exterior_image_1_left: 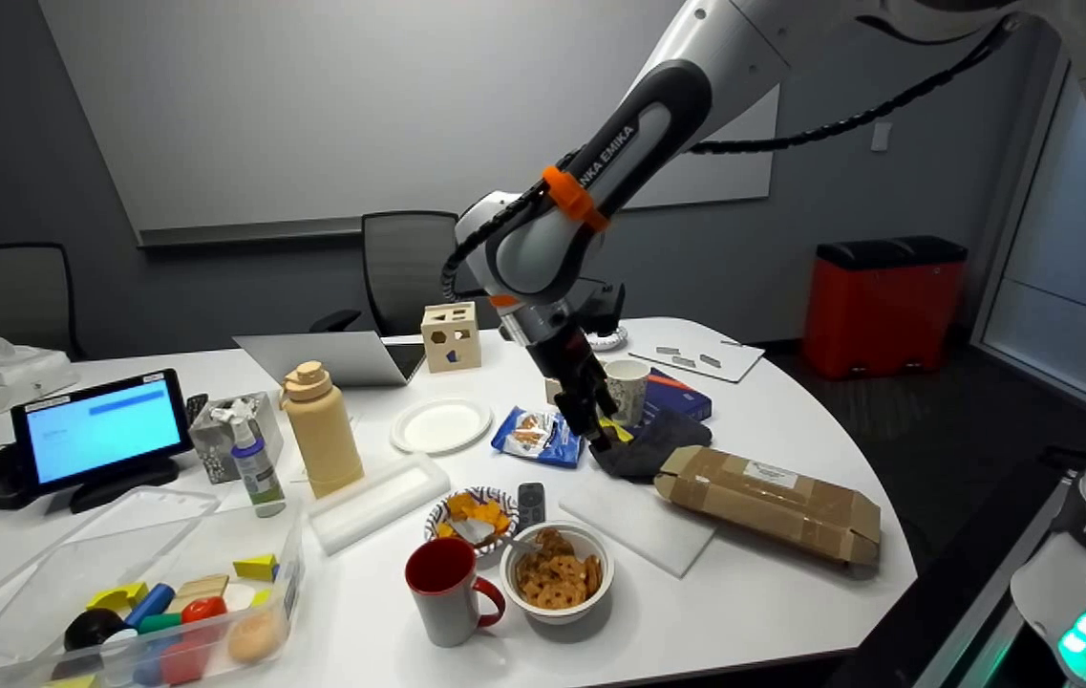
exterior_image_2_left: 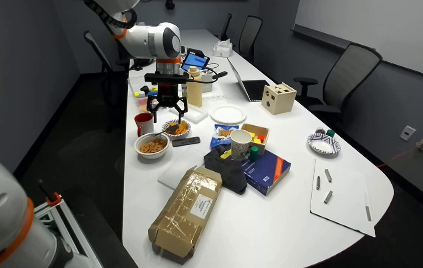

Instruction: Use the spatula to stir in the bowl

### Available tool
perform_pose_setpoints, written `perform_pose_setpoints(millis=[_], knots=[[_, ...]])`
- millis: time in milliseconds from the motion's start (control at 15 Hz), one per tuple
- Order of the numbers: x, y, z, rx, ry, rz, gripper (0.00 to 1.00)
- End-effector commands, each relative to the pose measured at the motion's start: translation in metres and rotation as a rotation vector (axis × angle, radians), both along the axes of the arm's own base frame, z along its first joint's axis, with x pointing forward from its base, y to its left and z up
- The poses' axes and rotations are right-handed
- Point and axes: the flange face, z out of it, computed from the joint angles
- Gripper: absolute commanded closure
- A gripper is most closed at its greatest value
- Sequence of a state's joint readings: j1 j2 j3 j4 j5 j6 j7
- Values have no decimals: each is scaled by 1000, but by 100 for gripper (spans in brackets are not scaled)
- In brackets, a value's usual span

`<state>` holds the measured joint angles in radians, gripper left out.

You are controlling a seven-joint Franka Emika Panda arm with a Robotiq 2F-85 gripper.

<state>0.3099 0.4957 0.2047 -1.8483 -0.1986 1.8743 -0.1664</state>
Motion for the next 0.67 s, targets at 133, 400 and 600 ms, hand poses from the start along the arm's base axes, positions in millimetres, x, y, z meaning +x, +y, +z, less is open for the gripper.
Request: perform_pose_setpoints(millis=[133,400,600], knots=[[17,35,-15,66,32,66,0],[22,54,-30,195,119,129,0],[21,65,-42,257,184,157,0]])
